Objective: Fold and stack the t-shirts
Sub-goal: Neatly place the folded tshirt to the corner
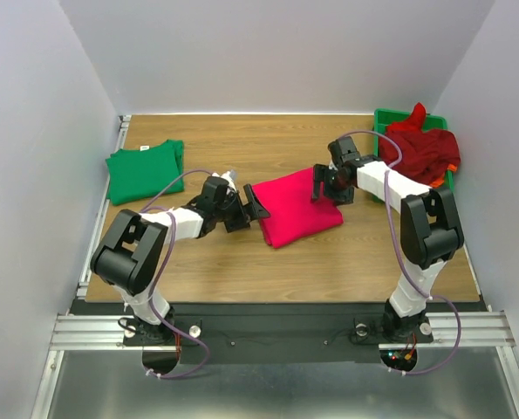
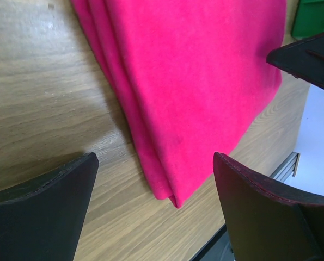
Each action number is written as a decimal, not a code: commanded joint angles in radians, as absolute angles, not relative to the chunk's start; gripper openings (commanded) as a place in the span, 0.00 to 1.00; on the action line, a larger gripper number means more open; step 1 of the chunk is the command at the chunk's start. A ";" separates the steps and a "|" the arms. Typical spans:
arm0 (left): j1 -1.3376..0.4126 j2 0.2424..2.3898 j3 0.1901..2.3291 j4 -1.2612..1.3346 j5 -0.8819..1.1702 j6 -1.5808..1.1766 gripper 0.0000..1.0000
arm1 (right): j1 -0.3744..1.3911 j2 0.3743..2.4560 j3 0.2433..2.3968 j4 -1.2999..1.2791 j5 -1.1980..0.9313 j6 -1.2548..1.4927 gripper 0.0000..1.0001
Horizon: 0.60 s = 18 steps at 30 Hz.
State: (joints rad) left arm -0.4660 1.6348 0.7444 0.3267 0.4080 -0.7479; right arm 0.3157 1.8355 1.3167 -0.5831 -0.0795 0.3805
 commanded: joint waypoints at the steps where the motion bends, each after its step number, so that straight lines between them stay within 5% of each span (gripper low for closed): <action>1: -0.491 1.654 0.733 0.417 0.387 -0.790 0.99 | 0.319 1.848 1.290 -0.546 -0.095 0.382 0.80; 18: -0.603 1.818 0.822 0.479 0.354 -0.839 0.98 | 0.319 1.818 1.177 -0.532 -0.178 0.410 0.75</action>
